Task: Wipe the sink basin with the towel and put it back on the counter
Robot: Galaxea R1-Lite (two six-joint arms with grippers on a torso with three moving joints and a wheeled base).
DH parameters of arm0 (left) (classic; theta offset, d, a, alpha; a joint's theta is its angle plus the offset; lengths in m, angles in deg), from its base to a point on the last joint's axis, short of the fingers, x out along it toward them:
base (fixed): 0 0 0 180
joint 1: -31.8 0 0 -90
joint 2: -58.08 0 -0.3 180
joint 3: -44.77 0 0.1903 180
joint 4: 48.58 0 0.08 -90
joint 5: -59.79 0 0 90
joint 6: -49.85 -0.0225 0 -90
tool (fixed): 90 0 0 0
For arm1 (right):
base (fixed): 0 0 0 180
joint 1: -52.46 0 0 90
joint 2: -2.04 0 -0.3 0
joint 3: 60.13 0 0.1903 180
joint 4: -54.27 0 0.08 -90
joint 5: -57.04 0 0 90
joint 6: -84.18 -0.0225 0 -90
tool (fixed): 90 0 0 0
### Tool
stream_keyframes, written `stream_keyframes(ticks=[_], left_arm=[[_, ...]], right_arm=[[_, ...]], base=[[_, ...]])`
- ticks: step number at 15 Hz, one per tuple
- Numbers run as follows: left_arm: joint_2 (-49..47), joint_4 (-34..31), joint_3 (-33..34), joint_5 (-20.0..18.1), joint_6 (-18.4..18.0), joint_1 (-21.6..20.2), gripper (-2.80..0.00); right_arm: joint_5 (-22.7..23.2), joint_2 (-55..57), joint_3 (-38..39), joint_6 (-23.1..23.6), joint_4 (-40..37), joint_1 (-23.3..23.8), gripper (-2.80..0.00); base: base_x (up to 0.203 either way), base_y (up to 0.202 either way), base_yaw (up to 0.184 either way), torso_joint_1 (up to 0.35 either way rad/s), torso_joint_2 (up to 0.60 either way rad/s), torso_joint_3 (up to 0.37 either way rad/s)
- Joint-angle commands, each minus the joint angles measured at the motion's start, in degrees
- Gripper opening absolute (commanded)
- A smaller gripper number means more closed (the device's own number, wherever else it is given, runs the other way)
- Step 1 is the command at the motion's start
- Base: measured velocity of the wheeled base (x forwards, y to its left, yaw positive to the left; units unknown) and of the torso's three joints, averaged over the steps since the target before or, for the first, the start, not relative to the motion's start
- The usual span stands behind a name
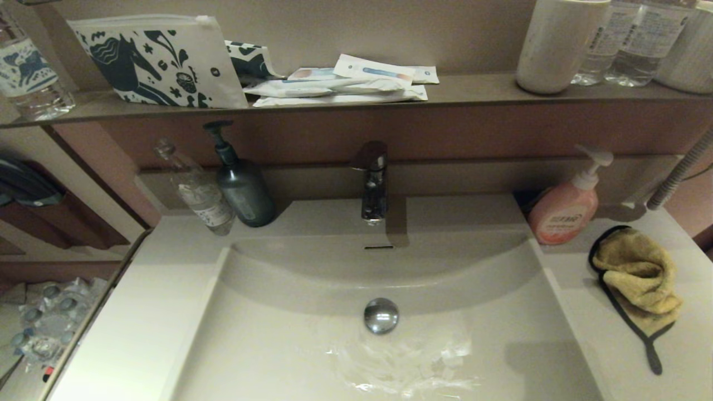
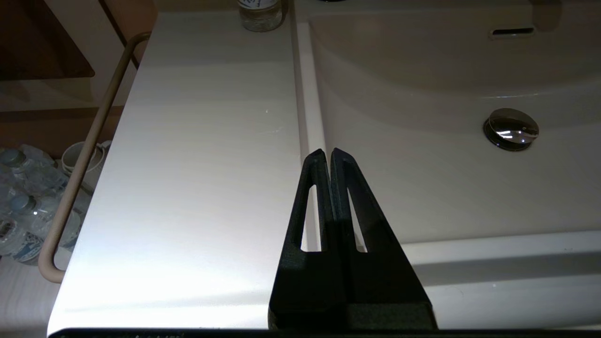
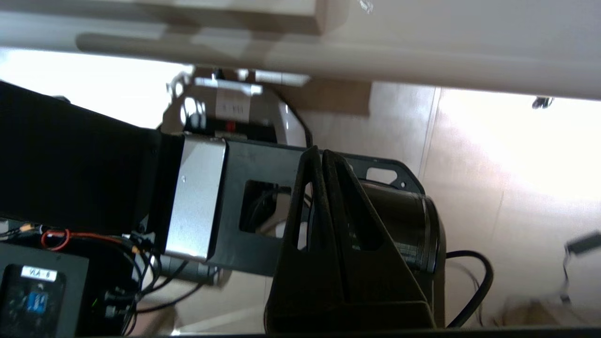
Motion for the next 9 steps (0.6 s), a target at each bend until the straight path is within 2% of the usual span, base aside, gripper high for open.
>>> stream_keyframes(ticks=[1,4,7,9], left_arm=[[0.0,0.0,0.0,0.0,0.0,0.0,-2.8],[0.0,0.0,0.0,0.0,-0.1,0.0,-2.8],[0.0,0.0,0.0,0.0,0.0,0.0,-2.8],[0.0,0.0,0.0,0.0,-0.1,0.0,-2.8]], right_arm=[[-0.5,-5.9,0.8,-0.8,0.1,-1.1,-2.8],[-6.6,-11.6,5.7,-7.8,8.8,-1.5,-2.8],[-13.9,-17.2,11.8,-9.4,18.0,-2.3,-2.8],[-17.1,-22.0,15.9,-9.5,25.5,-3.0,-2.8]], base=[[0.0,0.0,0.0,0.0,0.0,0.0],[0.0,0.0,0.0,0.0,0.0,0.0],[0.0,0.0,0.0,0.0,0.0,0.0],[0.0,0.0,0.0,0.0,0.0,0.0]])
